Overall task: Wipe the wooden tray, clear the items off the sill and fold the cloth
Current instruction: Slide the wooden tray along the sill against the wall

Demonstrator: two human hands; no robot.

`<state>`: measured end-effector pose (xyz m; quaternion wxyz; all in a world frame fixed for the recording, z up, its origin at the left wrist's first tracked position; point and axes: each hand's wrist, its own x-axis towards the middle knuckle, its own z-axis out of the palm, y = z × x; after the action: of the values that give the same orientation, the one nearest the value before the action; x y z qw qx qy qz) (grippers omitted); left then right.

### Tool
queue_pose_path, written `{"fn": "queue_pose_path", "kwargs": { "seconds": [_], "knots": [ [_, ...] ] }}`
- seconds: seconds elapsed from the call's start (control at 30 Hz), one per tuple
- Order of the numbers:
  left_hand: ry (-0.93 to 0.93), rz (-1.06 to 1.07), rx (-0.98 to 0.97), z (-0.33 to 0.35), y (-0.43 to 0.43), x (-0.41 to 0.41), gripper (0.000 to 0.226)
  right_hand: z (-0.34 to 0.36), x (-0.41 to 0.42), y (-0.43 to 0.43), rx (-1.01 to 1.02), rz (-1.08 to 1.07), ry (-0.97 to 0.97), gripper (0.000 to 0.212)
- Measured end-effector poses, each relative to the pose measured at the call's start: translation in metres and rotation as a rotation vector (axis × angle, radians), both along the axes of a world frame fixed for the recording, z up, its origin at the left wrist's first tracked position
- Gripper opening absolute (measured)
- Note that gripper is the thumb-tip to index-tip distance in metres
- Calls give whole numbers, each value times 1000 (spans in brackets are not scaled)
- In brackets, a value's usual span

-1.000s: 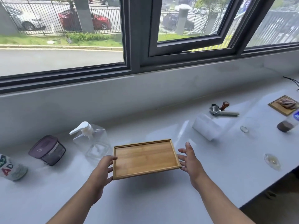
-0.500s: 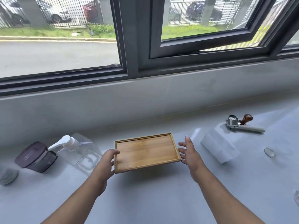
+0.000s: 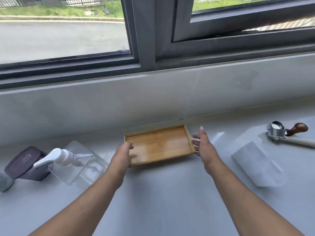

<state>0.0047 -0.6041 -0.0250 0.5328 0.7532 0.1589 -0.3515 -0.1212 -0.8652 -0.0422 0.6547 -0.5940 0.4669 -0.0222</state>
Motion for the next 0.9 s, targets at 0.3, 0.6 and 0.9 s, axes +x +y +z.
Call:
{"fn": "queue_pose_path", "kwargs": {
  "seconds": [0.3, 0.6, 0.9],
  "knots": [
    [30, 41, 29, -21, -18, 30, 56, -23, 32, -13, -8, 6, 26, 71],
    [-41, 18, 24, -38, -29, 44, 52, -20, 54, -12, -73, 54, 97, 98],
    [-350, -369, 286, -3, -8, 16, 56, -9, 1, 48, -374, 2, 15, 49]
  ]
}}
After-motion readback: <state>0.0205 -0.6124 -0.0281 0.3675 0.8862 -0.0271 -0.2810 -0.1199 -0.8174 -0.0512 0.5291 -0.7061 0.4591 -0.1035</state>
